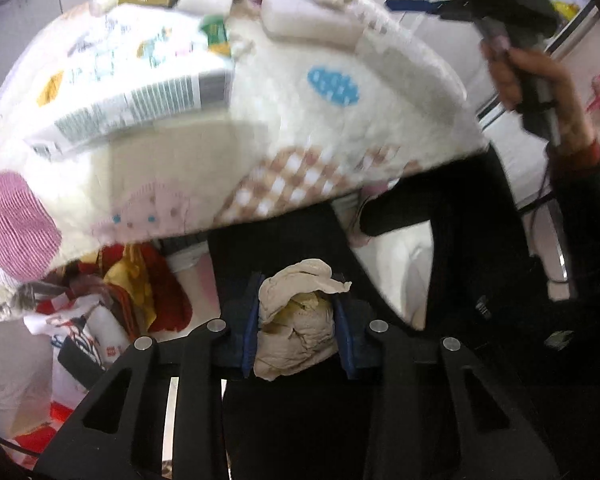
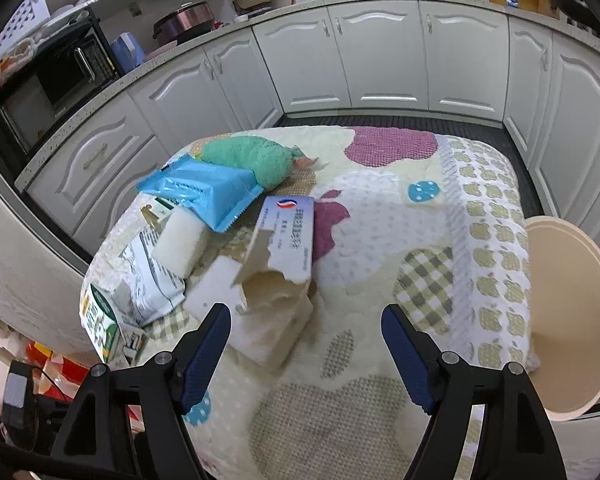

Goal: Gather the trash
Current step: 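Grasp the crumpled brown paper with the left tool, then grasp the white medicine box with the right tool, then carry the brown paper and medicine box over the bucket and release both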

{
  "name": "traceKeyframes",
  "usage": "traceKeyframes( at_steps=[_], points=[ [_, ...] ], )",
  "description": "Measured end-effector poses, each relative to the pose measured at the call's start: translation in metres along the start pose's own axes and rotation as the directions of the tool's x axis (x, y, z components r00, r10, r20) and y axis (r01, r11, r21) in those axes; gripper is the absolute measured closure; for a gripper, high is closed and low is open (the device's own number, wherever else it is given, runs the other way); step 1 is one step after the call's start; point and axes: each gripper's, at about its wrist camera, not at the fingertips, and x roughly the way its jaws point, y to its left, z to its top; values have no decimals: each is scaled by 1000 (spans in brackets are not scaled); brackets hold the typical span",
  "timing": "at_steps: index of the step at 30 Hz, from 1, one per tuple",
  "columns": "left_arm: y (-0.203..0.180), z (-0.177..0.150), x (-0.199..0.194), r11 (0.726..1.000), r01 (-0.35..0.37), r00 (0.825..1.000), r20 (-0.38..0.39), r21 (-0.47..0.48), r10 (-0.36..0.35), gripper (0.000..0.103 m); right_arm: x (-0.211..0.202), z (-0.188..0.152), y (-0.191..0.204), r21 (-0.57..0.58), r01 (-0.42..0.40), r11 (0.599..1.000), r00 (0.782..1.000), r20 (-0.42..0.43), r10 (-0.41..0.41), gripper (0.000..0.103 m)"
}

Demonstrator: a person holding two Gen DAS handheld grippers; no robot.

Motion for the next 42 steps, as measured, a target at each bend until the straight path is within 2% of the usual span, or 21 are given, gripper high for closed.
traceKeyframes(
  at_steps=[7, 10, 15, 16, 17, 18, 19, 22, 29, 42],
  points=[
    [0, 38, -37, 1000, 17, 993, 115, -3, -16, 73, 26, 34, 7, 17, -2, 1000, 999, -32, 3, 25],
    [-1, 59, -48, 1000, -13, 988, 157, -2, 13, 73, 46, 53, 13, -1, 31, 1000, 996, -83, -31, 25],
    [7, 81, -51, 999, -45, 981, 186, -14, 46, 73, 85, 63, 13, 30, 0, 1000, 978, -210, 6, 25],
    [6, 85, -51, 999, -47, 981, 189, -18, 49, 73, 90, 61, 13, 26, 1, 1000, 975, -223, 5, 28],
    [6, 88, -51, 999, -46, 980, 192, -20, 49, 73, 95, 59, 13, 15, 9, 1000, 973, -231, -5, 44],
    [7, 91, -50, 999, -46, 979, 197, -22, 49, 73, 97, 56, 14, 2, 22, 1000, 973, -229, -20, 56],
    [8, 94, -51, 999, -48, 978, 203, -23, 51, 73, 96, 55, 13, 3, 25, 1000, 976, -217, -24, 59],
    [9, 104, -52, 998, -54, 974, 220, -35, 61, 73, 82, 52, 6, 22, 26, 999, 988, -153, -23, 59],
    [7, 128, -48, 992, -101, 960, 254, -78, 118, 73, 42, 49, -2, 19, 40, 999, 997, -65, -39, 59],
    [-17, 169, -42, 963, -260, 919, 288, -72, 270, 73, -1, 28, -28, 79, 50, 996, 999, 11, -52, 59]
  ],
)
